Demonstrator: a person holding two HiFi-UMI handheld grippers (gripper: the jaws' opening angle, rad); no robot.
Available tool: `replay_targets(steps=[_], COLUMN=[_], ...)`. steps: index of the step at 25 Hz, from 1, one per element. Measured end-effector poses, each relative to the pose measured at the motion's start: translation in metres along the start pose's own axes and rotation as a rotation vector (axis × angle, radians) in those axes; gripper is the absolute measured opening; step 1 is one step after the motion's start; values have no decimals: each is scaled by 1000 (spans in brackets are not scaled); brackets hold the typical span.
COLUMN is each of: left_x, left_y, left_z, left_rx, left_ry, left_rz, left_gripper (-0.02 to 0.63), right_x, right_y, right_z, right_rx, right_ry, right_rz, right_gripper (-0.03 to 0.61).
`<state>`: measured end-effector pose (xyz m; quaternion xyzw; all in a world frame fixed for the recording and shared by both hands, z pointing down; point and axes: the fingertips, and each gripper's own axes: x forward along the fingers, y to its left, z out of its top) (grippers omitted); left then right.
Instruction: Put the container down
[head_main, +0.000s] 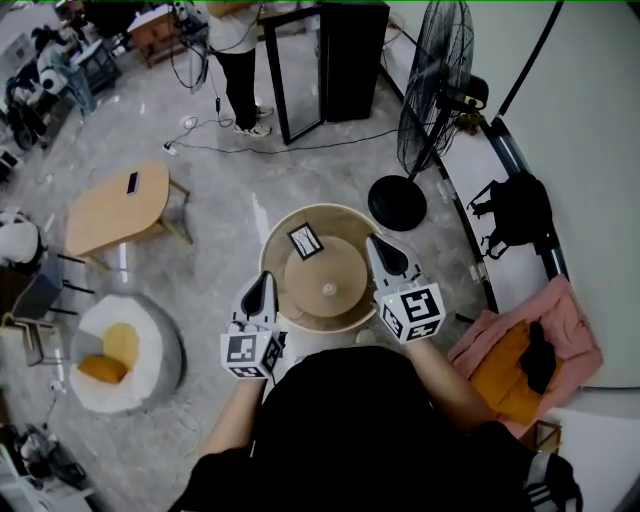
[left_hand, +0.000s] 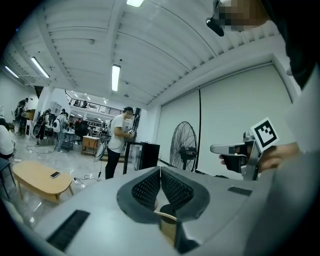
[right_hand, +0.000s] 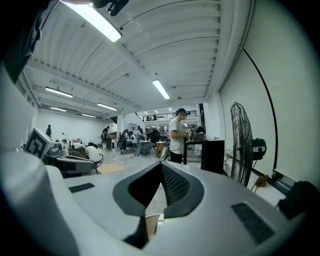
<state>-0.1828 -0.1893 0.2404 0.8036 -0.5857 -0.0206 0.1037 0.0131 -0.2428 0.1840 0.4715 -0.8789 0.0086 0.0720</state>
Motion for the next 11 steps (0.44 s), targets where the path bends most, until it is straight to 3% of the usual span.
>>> replay_targets(steps=[5, 11], left_x=[1, -36], left_y=[-16, -72], left_z=[-3, 36], left_rx=[-13, 47], left_ry=[29, 10], left_rz=[15, 15], left_gripper=[25, 25], right_x=[-6, -69], right_y=[-26, -48], right_z=[-7, 34], right_rx=[13, 31], right_ry=[12, 3], right_rz=[3, 20], right_gripper=[21, 21])
